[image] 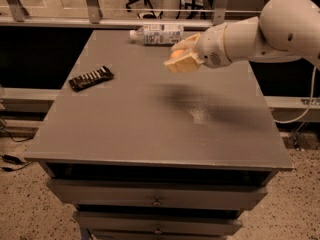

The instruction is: Move orange near blue plastic bottle

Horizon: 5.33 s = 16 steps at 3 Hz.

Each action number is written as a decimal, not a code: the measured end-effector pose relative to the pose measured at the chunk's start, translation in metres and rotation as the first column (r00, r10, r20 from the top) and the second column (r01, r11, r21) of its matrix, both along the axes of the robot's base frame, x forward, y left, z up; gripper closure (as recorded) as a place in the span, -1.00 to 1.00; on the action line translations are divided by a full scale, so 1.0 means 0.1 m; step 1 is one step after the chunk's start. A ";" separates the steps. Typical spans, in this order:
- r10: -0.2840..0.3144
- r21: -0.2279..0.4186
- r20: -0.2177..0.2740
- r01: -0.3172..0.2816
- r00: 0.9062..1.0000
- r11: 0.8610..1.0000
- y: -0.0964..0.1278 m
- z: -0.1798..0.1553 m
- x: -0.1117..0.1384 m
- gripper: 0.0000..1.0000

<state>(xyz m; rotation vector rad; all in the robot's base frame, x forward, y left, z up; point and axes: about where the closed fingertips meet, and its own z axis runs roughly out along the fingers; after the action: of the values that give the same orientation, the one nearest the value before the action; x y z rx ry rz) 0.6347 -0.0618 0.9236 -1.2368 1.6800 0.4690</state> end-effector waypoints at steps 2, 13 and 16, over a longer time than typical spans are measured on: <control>-0.082 0.158 0.098 0.066 0.992 0.985 -0.06 0.21 1.25 1.00; -0.314 0.292 0.000 0.300 0.950 0.908 -0.43 -0.46 2.17 -1.00; -0.231 0.274 0.067 0.205 0.971 0.940 -0.96 -0.20 1.55 -1.00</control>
Offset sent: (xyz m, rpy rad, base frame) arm 0.1752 -0.0161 0.0310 0.2224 -0.1442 -0.1139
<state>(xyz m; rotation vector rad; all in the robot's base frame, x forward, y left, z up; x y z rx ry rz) 0.7895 -0.1577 0.9033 -0.8535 1.5892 0.4712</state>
